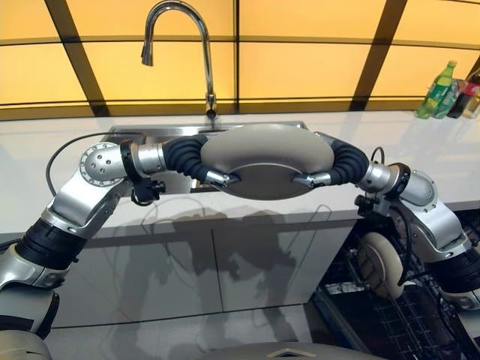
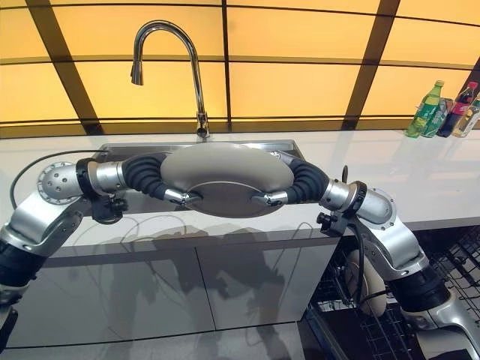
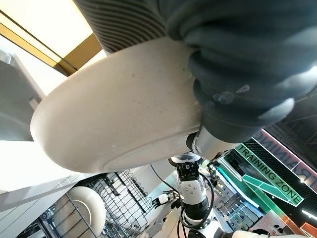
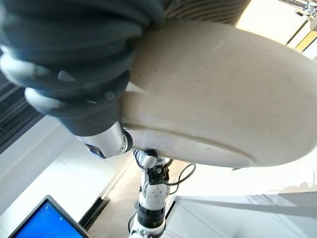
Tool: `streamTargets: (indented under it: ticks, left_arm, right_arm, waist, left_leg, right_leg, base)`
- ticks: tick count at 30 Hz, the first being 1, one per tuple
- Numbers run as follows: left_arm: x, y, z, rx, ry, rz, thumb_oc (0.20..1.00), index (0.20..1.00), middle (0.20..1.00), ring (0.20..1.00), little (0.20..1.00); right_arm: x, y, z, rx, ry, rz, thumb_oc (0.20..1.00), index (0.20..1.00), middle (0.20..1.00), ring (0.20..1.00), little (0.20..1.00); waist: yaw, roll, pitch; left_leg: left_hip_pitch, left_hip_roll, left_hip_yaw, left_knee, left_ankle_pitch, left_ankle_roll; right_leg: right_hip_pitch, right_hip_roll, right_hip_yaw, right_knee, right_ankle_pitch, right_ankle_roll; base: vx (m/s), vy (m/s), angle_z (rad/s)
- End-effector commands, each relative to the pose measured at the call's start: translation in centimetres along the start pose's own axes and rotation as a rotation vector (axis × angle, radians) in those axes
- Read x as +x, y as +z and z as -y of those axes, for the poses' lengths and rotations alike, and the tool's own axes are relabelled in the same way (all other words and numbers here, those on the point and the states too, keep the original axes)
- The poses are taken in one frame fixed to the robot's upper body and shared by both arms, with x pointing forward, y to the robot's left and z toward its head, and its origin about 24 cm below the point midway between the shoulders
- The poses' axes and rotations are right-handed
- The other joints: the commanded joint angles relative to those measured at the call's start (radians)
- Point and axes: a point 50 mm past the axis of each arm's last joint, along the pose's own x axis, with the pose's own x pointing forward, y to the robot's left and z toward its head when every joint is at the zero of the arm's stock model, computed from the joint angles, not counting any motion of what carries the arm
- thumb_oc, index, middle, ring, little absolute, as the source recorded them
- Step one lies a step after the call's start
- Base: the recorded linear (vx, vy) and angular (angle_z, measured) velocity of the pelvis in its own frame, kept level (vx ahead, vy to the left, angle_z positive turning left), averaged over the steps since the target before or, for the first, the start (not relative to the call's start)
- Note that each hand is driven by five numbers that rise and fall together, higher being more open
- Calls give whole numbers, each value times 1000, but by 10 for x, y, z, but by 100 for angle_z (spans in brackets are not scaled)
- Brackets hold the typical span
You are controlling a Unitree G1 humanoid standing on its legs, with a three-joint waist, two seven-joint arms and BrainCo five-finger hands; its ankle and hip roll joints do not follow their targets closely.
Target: Pick up plates and place into dishwasher.
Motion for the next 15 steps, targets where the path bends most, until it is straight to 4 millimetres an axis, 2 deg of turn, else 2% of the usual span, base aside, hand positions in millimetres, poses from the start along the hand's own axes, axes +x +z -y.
streamTargets:
  ticks: [1,7,10,11,12,15]
  left_arm:
    - [33,24,-10,43,-7,167,200,200,200,200,200]
    - [30,22,-11,40,31,162,200,200,200,200,200]
    - [27,20,-18,47,151,149,200,200,200,200,200]
    - [23,19,-22,42,223,147,495,495,495,495,495]
    - [19,16,-25,39,281,143,1000,1000,1000,1000,1000]
    - [3,12,-31,24,487,173,1000,1000,1000,1000,1000]
  right_arm:
    - [42,38,-18,-101,182,216,200,200,200,200,200]
    - [38,36,-15,-137,152,189,200,200,200,200,200]
    - [37,35,-9,-196,72,161,200,200,200,200,200]
    - [35,35,-5,-222,24,154,200,200,200,200,200]
    - [33,36,-1,-242,-20,154,200,200,200,200,200]
    - [22,38,9,-299,-165,165,200,200,200,200,200]
  waist:
    - [27,28,-37]
    - [21,30,-38]
    - [20,30,-38]
    - [20,29,-38]
    - [21,29,-37]
    - [22,28,-36]
  left_leg:
    - [-46,-25,39,16,-40,25]
    - [-42,-23,47,14,-39,25]
    - [-39,-21,49,10,-37,25]
    - [-38,-21,51,10,-38,25]
    - [-37,-19,52,10,-39,26]
    - [-39,-17,52,12,-44,28]
  right_leg:
    - [-84,-17,34,58,-9,110]
    - [-76,-13,41,57,-14,106]
    - [-73,-12,42,56,-16,104]
    - [-70,-12,42,54,-16,104]
    - [-68,-13,41,53,-17,104]
    - [-68,-13,43,50,-19,102]
  base:
    - [0,0,0]
    - [0,1,-1]
    - [0,0,0]
    - [0,0,0]
    - [0,0,0]
    - [-24,10,-1]
